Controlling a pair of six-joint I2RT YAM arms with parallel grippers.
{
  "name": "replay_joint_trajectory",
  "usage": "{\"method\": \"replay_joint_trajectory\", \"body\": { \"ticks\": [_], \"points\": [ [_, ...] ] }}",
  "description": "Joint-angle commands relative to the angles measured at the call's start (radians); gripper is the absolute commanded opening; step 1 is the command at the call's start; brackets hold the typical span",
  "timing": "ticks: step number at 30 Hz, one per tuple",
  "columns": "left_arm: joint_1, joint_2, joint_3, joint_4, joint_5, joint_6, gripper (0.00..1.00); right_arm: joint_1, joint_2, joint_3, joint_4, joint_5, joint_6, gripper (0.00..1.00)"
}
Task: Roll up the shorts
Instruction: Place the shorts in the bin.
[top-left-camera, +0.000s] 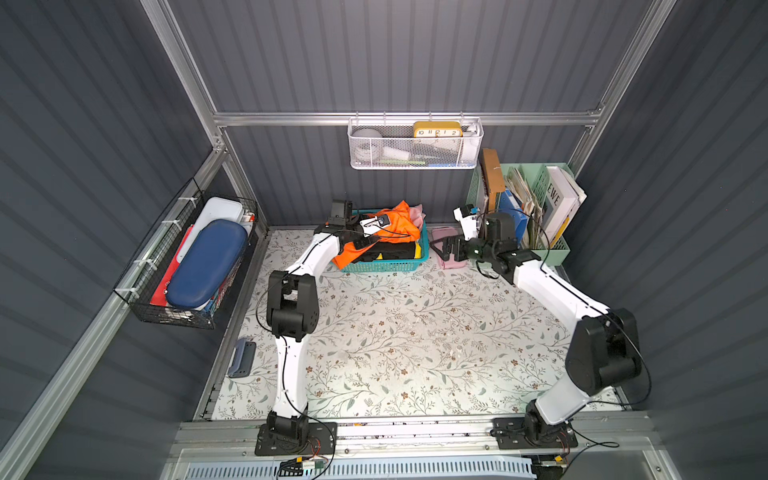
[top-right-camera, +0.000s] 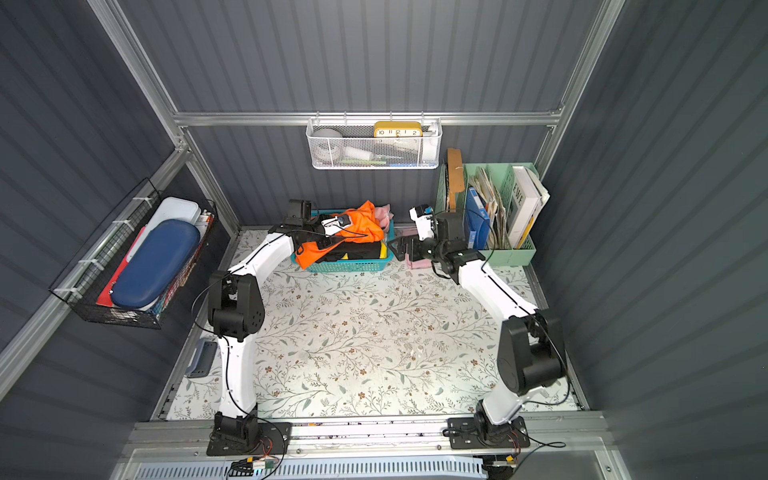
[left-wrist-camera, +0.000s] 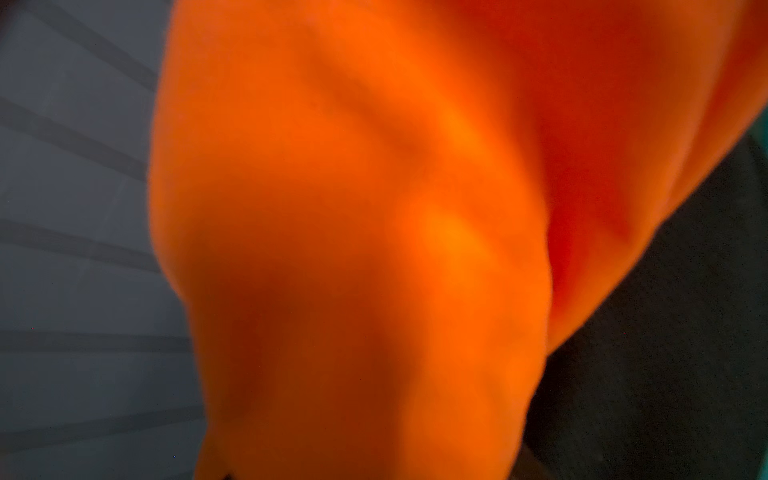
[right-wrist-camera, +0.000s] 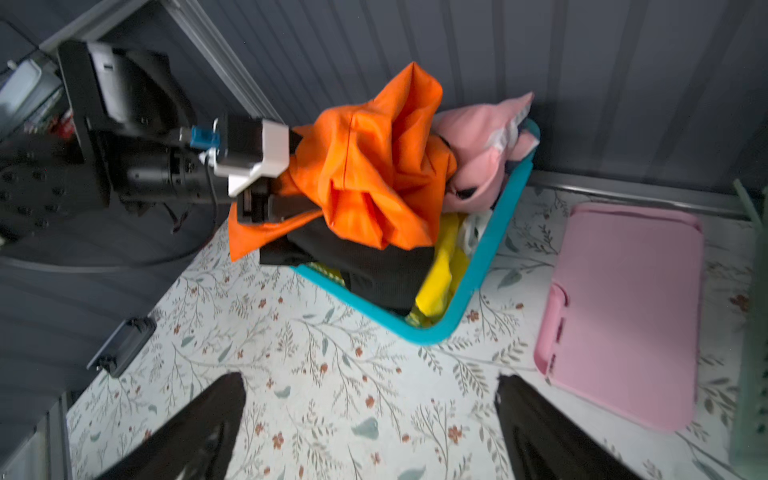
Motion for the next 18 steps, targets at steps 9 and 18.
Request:
{"method": "replay_joint_trajectory", "body": {
  "ticks": [9,18],
  "points": [
    [-0.009,0.044,-0.029,-0.143,0.132,-0.044,0.68,0.115,0.296,0.32,0.115,-0.041,0.133,0.0],
    [0.005,0.048,0.004,-0.138,0.167,-0.068,0.76,0.205,0.394,0.443,0.083,0.001,0.123,0.0]
  ]
}}
